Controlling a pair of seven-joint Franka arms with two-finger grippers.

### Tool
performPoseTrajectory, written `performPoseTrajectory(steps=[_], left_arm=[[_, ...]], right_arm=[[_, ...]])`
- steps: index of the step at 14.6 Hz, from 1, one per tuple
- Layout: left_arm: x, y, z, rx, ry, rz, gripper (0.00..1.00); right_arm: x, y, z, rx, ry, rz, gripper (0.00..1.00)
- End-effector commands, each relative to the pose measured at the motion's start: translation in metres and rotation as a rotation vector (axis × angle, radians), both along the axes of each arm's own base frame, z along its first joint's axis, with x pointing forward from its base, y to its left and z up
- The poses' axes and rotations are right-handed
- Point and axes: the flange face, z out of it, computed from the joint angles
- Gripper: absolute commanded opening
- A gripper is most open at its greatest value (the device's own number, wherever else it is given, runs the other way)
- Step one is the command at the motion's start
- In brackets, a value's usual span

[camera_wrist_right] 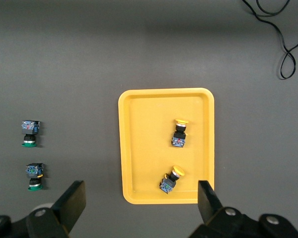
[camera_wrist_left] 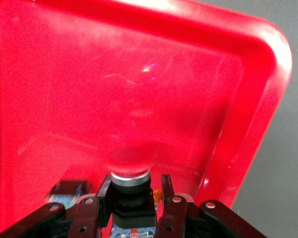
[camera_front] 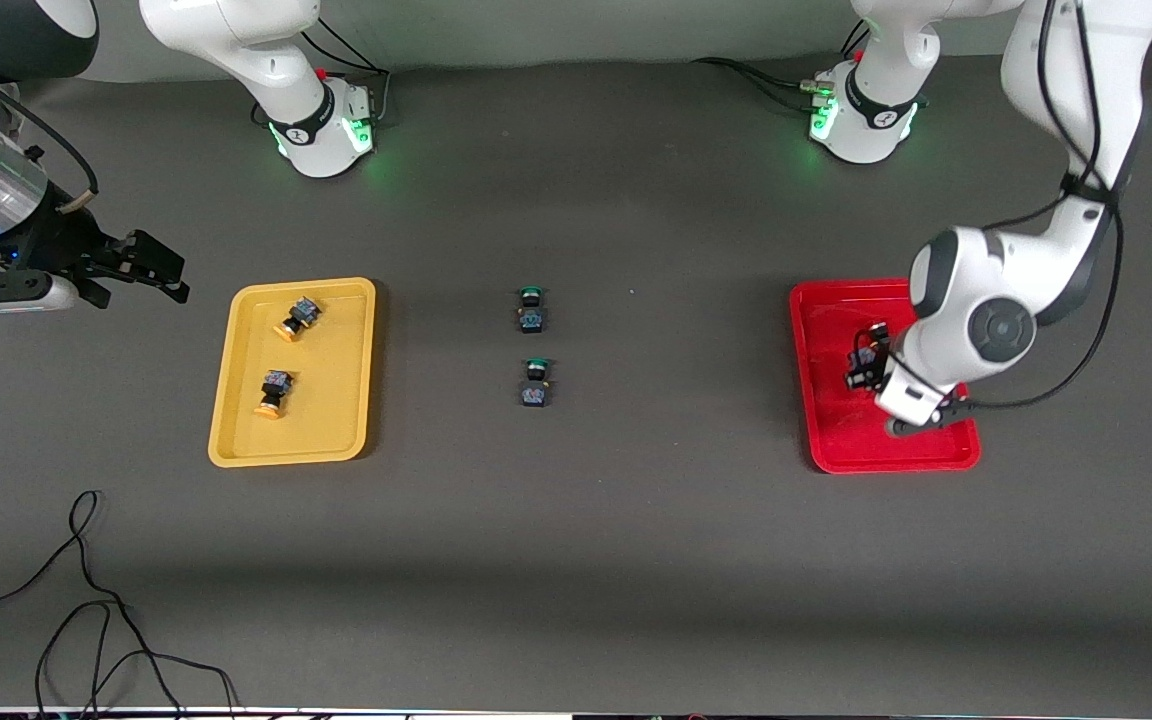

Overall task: Place red and yellow buttons in trays
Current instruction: 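Open the left gripper and raise it from the red tray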

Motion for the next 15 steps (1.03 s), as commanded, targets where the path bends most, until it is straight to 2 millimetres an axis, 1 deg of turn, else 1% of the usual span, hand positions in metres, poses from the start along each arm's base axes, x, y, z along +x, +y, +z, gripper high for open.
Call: performPoseTrajectory(steps=[1,2,4,5,6,7,9,10,12,13,15], left_arm=[[0.027,0.011,0.007,0.004,-0.019,-0.005,0.99],[0.027,0.012,0.016,0.008,-0.020,-0.009,1.00],[0.026,0.013,0.051,0.018,-0.028,-0.021,1.00],[0.027,0.013,0.073,0.024,-0.044,-0.028,1.00],[0.025,0.012,0.096,0.032,-0.052,-0.032,1.00],[0.021,0.011,0.123,0.039,-0.064,-0.034,1.00],[0.003,0.006,0.180,0.062,-0.067,-0.046,1.00],[-0.008,0.005,0.206,0.073,-0.062,-0.047,1.00],[-0.028,0.001,0.253,0.088,-0.077,-0.057,1.00],[-0.029,-0.001,0.275,0.089,-0.100,-0.069,1.00],[-0.019,0.003,0.311,0.081,-0.101,-0.104,1.00]], right_arm=[[0.004,0.004,-0.002,-0.023,-0.017,0.022,1.00],[0.005,0.009,-0.002,-0.028,-0.019,0.033,1.00],[0.006,0.005,-0.002,-0.027,-0.023,0.029,1.00],[0.006,0.006,-0.002,-0.027,-0.025,0.030,1.00],[0.004,0.006,0.001,-0.026,-0.028,0.029,1.00],[0.004,0.007,0.003,-0.027,-0.032,0.034,1.00],[0.005,0.002,0.004,-0.024,-0.035,0.025,1.00],[0.006,0.004,0.005,-0.025,-0.040,0.027,1.00],[0.004,0.002,0.008,-0.023,-0.035,0.021,1.00],[0.006,0.004,0.008,-0.023,-0.043,0.025,1.00],[0.006,0.003,0.007,-0.022,-0.040,0.025,1.00]])
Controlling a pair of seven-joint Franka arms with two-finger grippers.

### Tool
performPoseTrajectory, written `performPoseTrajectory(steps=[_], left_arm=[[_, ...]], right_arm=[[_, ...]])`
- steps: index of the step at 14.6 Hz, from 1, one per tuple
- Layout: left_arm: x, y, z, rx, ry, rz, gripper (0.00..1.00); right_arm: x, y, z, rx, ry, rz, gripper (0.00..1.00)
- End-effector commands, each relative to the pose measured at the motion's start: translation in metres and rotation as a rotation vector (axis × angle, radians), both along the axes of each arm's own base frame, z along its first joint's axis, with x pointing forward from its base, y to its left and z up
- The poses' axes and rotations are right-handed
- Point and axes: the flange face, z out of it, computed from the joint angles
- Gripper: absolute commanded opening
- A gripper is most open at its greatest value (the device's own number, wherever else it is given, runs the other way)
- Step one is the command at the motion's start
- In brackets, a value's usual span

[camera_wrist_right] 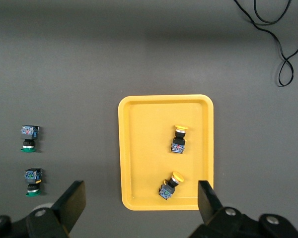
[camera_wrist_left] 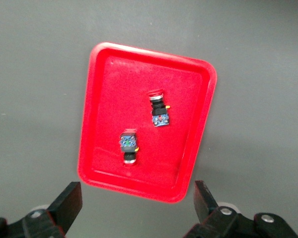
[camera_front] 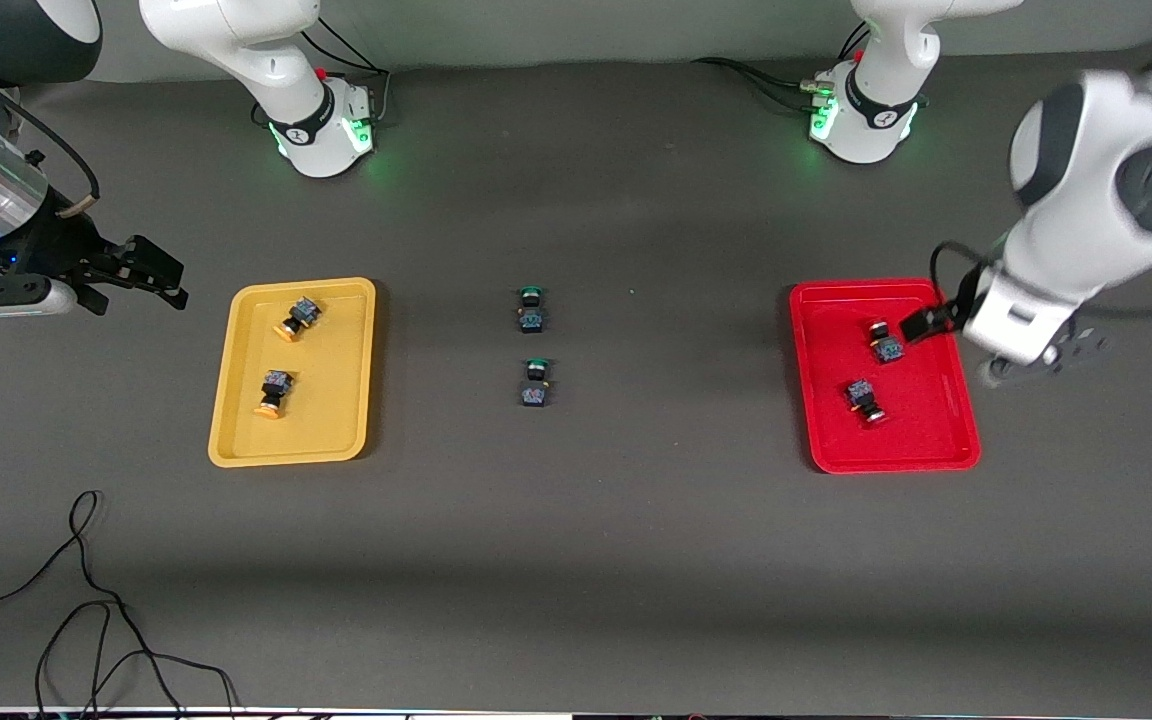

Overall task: Place red and yellow buttons in trays
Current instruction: 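Open the left gripper and raise it from the red tray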

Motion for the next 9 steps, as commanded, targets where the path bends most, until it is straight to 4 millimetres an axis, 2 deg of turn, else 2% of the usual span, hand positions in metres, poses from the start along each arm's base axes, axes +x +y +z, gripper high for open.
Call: performPoseTrajectory(steps=[1,3,9], left_arm=[[0.010,0.002,0.043,0.000,0.018,-0.074,1.00],[0.010,0.004,0.060,0.001,0.031,-0.082,1.00],[0.011,0.023,0.069,-0.008,0.031,-0.136,1.00]], right_arm=[[0.000,-0.003,0.008,-0.015,-0.013,0.020,1.00],[0.000,-0.003,0.010,-0.013,-0.016,0.020,1.00],[0.002,-0.001,0.014,0.005,-0.015,0.010,1.00]])
